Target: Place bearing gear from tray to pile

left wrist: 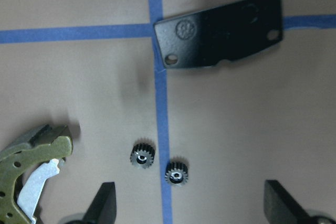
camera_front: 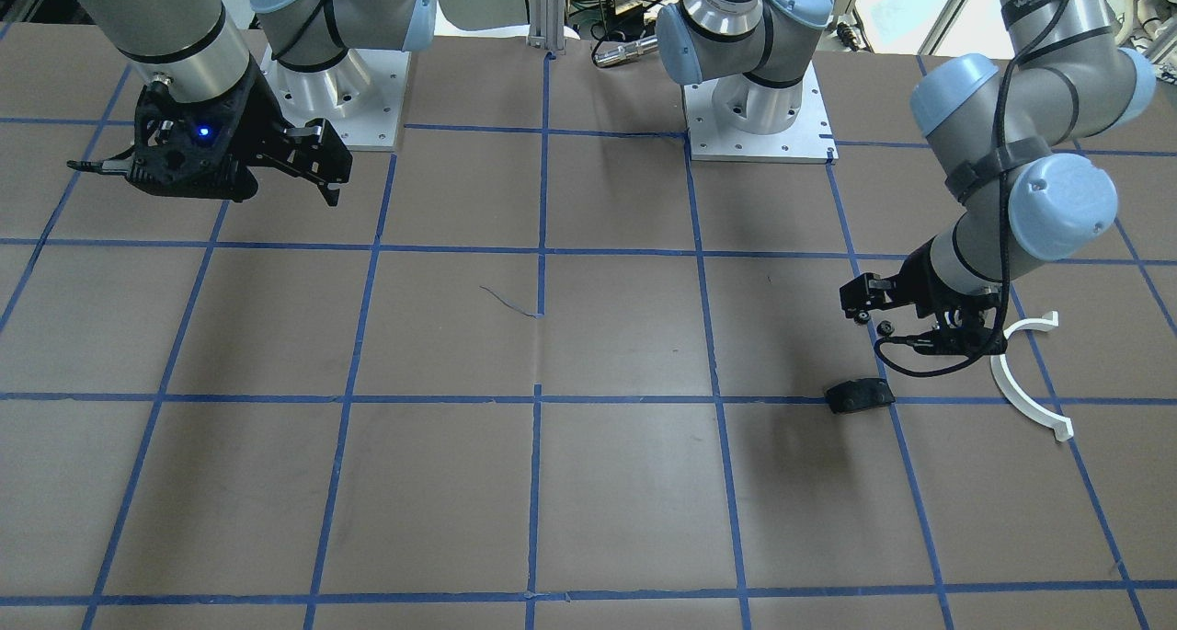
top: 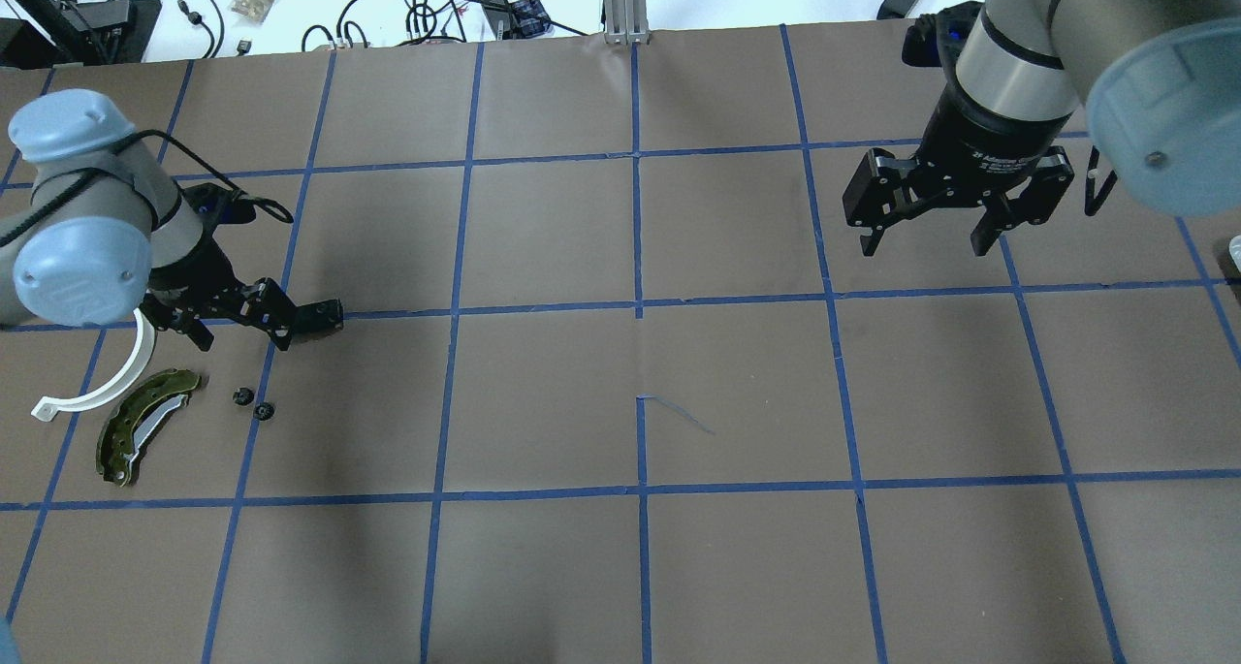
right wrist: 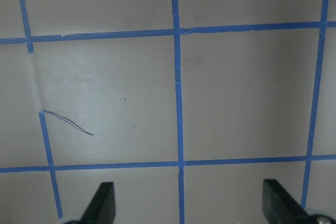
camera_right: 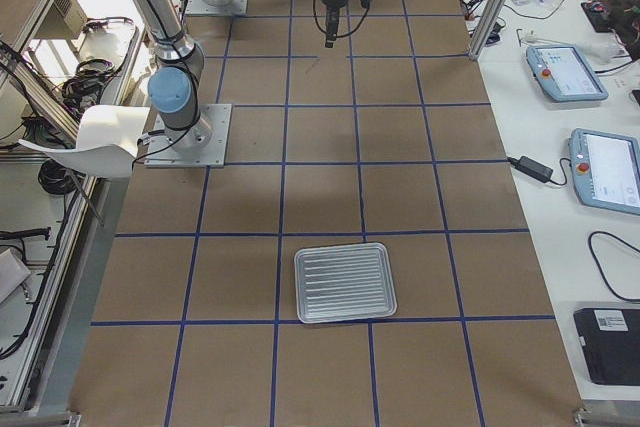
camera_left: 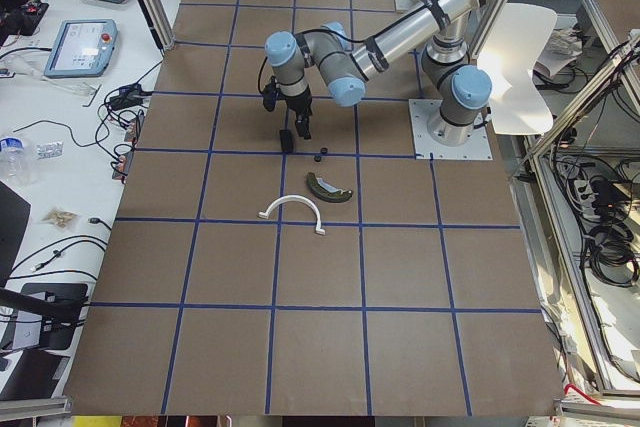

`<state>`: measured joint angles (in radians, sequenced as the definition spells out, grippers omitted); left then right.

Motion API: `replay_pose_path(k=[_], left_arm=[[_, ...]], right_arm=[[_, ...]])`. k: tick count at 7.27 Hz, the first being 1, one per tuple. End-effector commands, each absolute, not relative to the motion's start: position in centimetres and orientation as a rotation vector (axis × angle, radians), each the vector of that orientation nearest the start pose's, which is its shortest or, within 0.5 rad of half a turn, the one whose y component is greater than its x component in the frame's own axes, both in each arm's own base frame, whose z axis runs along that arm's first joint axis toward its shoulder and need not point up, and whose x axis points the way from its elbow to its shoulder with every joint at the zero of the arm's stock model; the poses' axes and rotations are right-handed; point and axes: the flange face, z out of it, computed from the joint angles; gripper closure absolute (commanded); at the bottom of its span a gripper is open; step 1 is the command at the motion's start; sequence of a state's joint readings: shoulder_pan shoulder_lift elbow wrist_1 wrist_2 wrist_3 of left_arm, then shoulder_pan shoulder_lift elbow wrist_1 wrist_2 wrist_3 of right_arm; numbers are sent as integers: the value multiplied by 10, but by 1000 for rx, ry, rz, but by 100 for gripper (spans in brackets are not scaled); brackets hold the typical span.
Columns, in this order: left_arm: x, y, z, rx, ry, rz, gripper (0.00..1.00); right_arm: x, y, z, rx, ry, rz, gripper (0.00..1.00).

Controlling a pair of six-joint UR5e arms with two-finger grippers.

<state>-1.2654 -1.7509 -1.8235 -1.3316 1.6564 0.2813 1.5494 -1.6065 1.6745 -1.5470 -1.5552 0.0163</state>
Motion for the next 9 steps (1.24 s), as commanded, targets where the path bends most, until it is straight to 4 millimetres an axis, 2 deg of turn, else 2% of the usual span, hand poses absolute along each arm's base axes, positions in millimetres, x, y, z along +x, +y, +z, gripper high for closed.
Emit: replay_pose_path(k=[1, 2, 3, 4, 6, 7, 9], left_arm=[[-62, -537, 408, -126, 3118, 274, 0], [-99, -529, 454, -97, 3115, 134, 0], [-121, -511, 492, -36, 3123, 16, 0], [-131, -493, 510, -20, 3123, -52, 0], [-141, -479, 510, -12, 3120, -61, 0], [-141, -482, 518, -48, 3121, -75, 0], [-140, -481, 527, -52, 3120, 32, 0]], right_arm=[[124, -469, 459, 63, 3122, 144, 0], [124, -467, 462, 63, 3124, 134, 0], [124, -465, 462, 63, 3124, 137, 0], [124, -464, 461, 63, 3124, 141, 0], [122, -465, 464, 63, 3121, 125, 0], [124, -464, 464, 61, 3120, 124, 0], [123, -464, 464, 66, 3123, 127, 0]])
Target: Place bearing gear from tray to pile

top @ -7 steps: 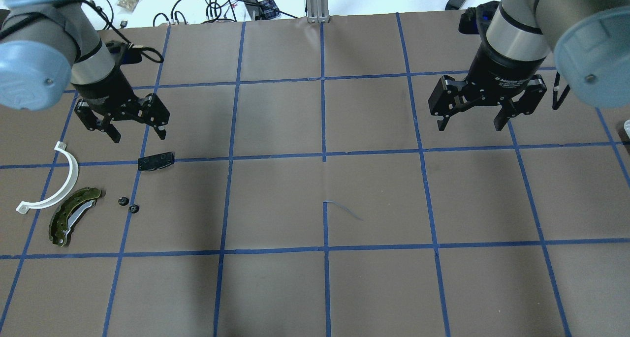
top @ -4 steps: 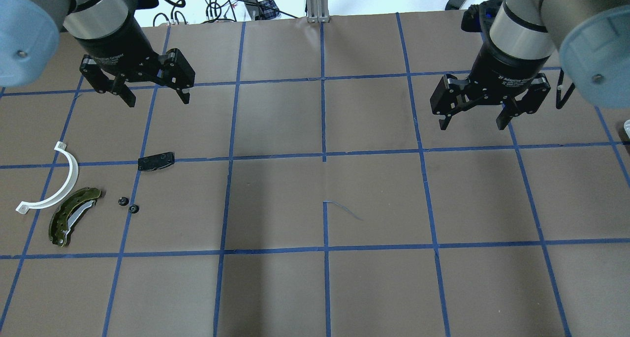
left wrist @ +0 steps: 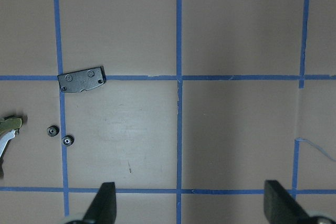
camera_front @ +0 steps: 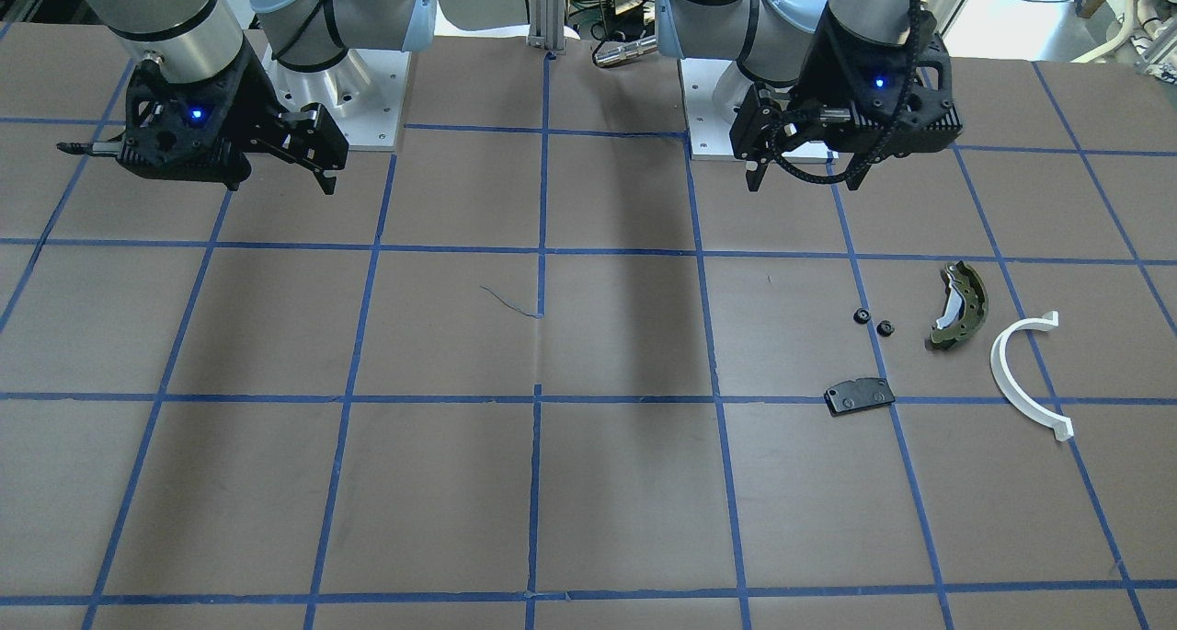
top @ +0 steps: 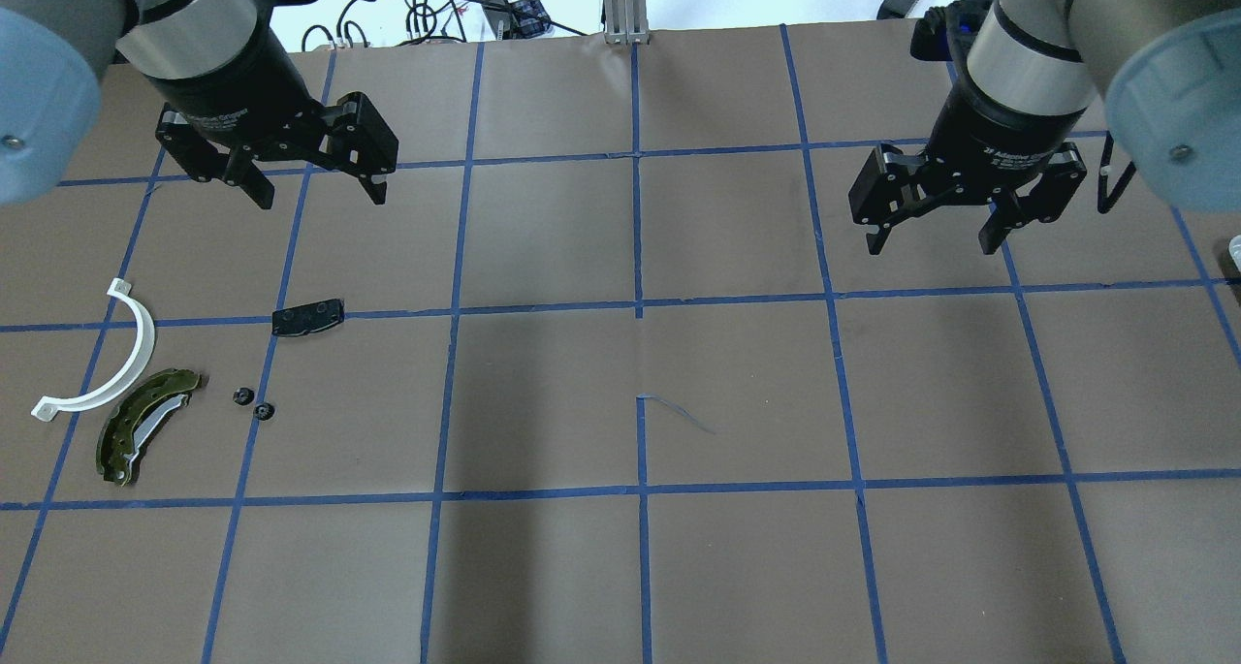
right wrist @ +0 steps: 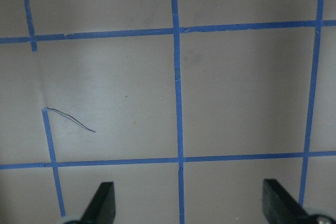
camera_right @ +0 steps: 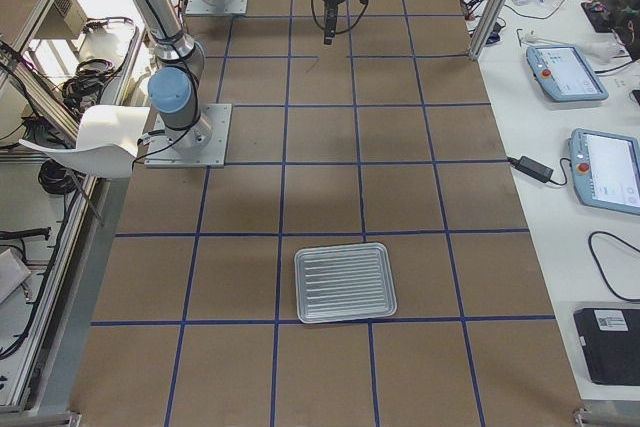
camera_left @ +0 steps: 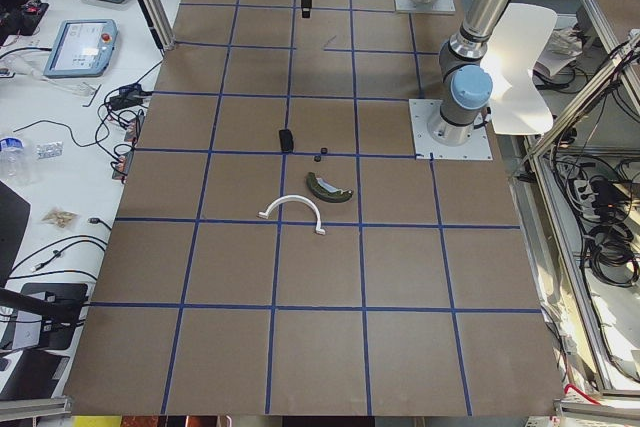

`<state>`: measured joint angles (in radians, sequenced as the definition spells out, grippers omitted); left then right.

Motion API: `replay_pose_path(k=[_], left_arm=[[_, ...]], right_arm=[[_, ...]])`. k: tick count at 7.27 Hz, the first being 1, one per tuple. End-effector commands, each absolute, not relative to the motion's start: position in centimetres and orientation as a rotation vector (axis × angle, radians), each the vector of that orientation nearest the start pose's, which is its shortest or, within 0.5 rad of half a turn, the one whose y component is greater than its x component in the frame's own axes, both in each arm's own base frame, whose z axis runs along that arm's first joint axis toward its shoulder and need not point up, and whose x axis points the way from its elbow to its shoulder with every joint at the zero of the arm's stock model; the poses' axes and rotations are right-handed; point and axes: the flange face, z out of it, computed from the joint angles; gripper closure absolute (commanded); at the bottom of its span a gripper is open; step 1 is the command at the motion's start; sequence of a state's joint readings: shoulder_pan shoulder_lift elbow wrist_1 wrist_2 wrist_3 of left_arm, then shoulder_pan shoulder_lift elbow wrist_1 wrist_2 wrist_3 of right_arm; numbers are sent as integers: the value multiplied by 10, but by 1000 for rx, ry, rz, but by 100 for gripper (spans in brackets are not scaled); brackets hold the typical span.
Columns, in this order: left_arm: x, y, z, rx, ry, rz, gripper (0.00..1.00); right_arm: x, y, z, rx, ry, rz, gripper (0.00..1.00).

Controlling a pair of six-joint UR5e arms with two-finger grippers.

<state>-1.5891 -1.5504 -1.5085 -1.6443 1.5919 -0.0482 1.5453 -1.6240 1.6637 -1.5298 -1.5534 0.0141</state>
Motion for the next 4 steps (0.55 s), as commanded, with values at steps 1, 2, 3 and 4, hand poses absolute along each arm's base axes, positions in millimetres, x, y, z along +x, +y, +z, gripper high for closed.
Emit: replay_pose_path(k=[1, 2, 3, 4], left_arm=[[-141, -483, 526, -52, 3125, 35, 0], [-141, -482, 527, -50, 3124, 30, 0], [-141, -481, 529, -45, 3124, 18, 0], [-141, -481, 530, -45, 3126, 16, 0]], right_arm=[[123, -463, 466, 66, 3124, 117, 0], [122, -460, 468, 73, 3125, 106, 0], [122, -460, 467, 73, 3126, 113, 0], [122, -459, 467, 73, 3126, 117, 0]])
